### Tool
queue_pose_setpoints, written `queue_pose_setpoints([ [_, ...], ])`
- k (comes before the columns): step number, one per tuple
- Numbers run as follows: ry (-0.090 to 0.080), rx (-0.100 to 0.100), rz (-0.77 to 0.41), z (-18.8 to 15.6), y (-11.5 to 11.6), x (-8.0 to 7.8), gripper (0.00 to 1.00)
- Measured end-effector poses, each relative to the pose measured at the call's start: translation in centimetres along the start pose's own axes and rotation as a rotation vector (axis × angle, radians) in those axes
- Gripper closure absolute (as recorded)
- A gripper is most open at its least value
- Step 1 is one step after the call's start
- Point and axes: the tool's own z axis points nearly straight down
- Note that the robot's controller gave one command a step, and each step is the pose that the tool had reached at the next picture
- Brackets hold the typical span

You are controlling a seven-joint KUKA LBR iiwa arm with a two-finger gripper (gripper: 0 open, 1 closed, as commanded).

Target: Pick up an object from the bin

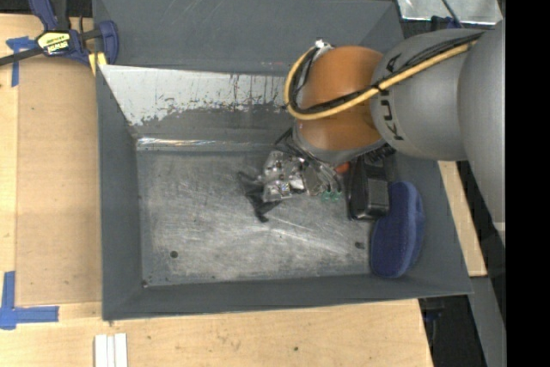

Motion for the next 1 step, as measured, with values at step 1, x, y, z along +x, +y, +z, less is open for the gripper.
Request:
queue_pose_setpoints([
  [1, -0.002, 0.002, 0.01, -14.82, -2.47, -0.89, 1.0],
])
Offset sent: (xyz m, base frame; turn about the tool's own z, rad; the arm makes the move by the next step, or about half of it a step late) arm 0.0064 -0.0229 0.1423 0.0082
